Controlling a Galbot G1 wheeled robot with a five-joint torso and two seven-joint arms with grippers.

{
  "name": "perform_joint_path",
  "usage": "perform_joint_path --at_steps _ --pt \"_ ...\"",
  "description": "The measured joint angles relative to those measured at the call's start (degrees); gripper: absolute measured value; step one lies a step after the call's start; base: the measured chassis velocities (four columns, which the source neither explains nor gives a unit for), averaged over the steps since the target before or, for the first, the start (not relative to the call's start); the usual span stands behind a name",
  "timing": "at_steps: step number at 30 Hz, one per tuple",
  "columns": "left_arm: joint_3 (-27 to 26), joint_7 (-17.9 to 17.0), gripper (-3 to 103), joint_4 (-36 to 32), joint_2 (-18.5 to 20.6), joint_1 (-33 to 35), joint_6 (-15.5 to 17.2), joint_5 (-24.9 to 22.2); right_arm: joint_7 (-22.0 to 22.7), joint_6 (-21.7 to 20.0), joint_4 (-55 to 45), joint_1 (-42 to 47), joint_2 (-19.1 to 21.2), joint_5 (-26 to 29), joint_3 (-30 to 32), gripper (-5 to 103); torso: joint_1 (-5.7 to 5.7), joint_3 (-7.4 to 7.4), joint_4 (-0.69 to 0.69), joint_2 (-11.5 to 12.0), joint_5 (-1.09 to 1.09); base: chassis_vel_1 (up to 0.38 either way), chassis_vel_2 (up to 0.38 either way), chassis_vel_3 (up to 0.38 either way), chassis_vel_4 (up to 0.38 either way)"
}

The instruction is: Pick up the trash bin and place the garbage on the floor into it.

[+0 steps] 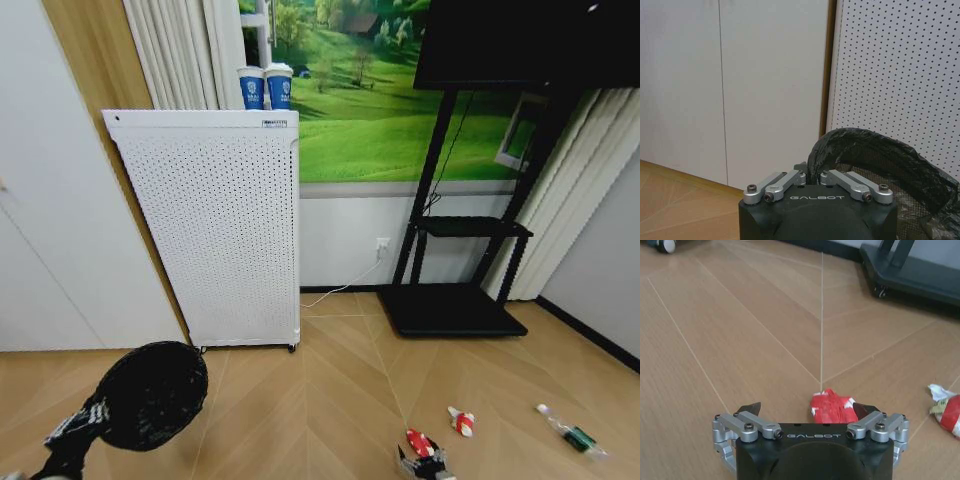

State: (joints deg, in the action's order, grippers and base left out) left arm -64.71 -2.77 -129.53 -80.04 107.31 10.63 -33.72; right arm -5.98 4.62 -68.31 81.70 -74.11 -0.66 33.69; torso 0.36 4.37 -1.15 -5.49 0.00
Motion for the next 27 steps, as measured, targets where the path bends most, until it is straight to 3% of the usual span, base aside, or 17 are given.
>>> perform_joint_path --at_steps 8,9,14,18,21,22,24,27 --pt "0.06 -0.03 7 -0.01 -0.38 0.09 -0.27 0.29 2.18 -2.26 3.74 -2.51 0.33 -0.75 -0.54 103 0.00 0.00 0.00 0.00 -0.01 0.000 0.000 0.000 0.000" --pt "0.19 -0.06 7 -0.01 -0.40 0.10 -0.31 0.40 2.77 -2.52 4.17 -2.81 0.33 -0.70 -0.55 94 0.00 0.00 0.00 0.00 -0.01 0.000 0.000 0.000 0.000" --pt "0.40 -0.13 7 -0.11 -0.39 0.14 -0.33 0.47 2.94 -2.62 5.12 -3.11 0.33 -0.87 -0.53 84 0.00 0.00 -0.01 0.00 -0.01 0.000 0.000 0.000 0.000" --pt "0.51 -0.16 7 -0.27 -0.35 0.19 -0.34 0.43 2.93 -2.55 5.69 -3.25 0.13 -0.80 -0.42 62 0.00 0.00 0.00 0.00 -0.01 0.000 0.000 0.000 0.000" --pt "0.58 -0.17 7 -0.27 -0.39 0.24 -0.34 0.45 2.93 -2.50 5.83 -3.26 0.03 -0.71 -0.39 57 0.00 0.00 0.00 0.00 -0.01 0.000 0.000 0.000 0.000" --pt "0.68 -0.17 7 -0.27 -0.45 0.30 -0.34 0.46 2.98 -2.47 5.99 -3.33 -0.04 -0.64 -0.35 46 0.00 -0.01 0.00 0.00 -0.01 0.000 0.000 0.000 0.000" --pt "0.77 -0.20 7 -0.27 -0.50 0.33 -0.35 0.47 3.03 -2.45 6.09 -3.37 -0.09 -0.61 -0.32 46 0.00 -0.01 0.00 0.00 -0.01 0.000 0.000 0.000 0.000" --pt "1.18 -0.20 7 -0.25 -0.58 0.36 -0.35 0.58 3.22 -2.41 6.29 -3.48 -0.21 -0.44 -0.28 29 0.00 0.00 0.00 0.00 0.00 0.000 0.000 0.000 0.000"
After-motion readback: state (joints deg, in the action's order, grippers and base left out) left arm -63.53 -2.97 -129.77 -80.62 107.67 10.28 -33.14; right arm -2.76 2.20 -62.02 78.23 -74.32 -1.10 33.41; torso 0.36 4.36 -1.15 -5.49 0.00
